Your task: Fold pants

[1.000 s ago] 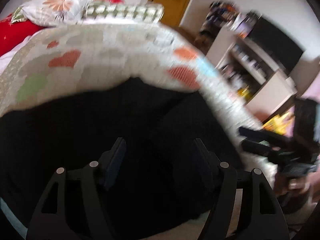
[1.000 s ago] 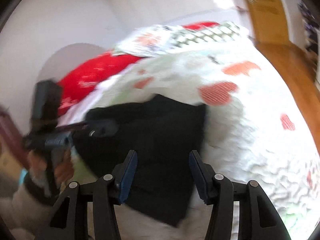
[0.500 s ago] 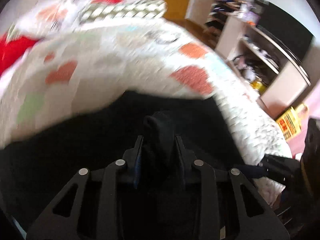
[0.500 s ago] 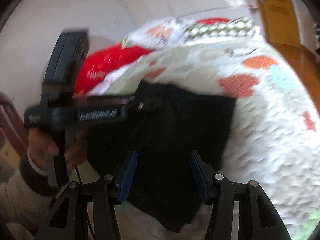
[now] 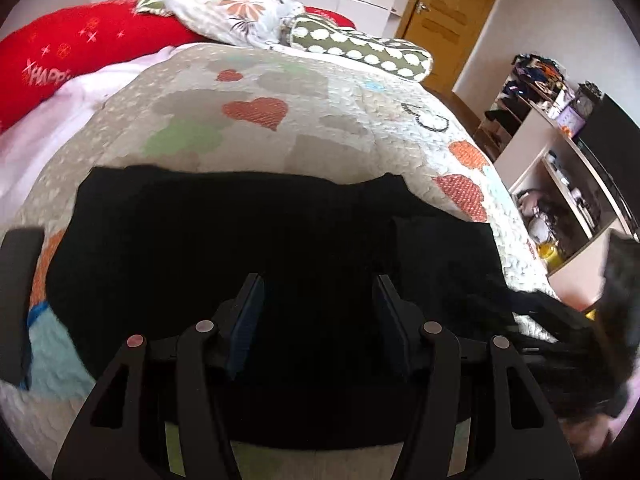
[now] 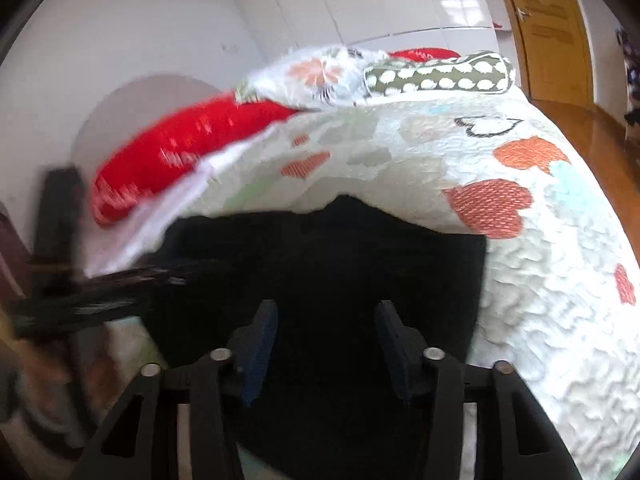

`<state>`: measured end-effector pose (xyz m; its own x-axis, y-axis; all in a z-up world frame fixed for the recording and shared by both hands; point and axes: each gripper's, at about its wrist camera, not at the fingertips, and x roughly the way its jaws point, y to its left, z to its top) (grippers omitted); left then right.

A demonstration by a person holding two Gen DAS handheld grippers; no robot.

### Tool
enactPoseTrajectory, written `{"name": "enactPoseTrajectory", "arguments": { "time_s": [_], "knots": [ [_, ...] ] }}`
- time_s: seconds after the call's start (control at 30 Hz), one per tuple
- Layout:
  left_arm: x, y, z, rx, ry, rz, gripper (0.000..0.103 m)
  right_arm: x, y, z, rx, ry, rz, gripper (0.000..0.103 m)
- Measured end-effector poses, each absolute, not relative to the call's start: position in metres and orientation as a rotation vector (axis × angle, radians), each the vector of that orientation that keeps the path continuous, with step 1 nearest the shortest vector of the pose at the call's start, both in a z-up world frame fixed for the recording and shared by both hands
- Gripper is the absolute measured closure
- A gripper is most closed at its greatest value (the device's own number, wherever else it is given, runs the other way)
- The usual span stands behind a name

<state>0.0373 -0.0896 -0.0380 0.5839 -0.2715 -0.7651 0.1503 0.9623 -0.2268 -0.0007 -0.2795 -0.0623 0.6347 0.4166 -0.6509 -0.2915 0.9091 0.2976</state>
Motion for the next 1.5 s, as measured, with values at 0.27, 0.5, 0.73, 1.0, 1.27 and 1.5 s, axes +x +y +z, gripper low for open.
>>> {"name": "enactPoseTrajectory", "arguments": {
  "time_s": [0.27, 0.5, 0.73, 1.0, 1.27, 1.5],
  "knots": [
    [0.027, -0.090, -0.045, -0.124, 0.913, -0.210, 0.047, 0.005, -0.251, -0.075, 0.043, 0.836, 0.328, 0.059],
    [0.029, -0.090, -0.046, -0.122, 0.906, -0.196, 0.047, -0.007, -0.247, -0.056, 0.039, 0.810, 0.376, 0.059],
    [0.030, -0.085, -0.053, -0.130, 0.927, -0.173, 0.047, 0.003, -0.222, -0.070, 0.003, 0.838, 0.428, 0.059],
    [0.029, -0.068, -0.053, -0.166, 0.928, -0.154, 0.047, 0.015, -0.220, -0.058, 0.009, 0.828, 0.436, 0.058],
    [0.029, -0.074, -0.056, -0.180, 0.941, -0.195, 0.047, 0.050, -0.234, -0.061, 0.029, 0.838, 0.379, 0.058],
    [0.031, -0.090, -0.056, -0.176, 0.942, -0.235, 0.047, 0.081, -0.226, -0.082, 0.036, 0.872, 0.366, 0.058]
  ]
}}
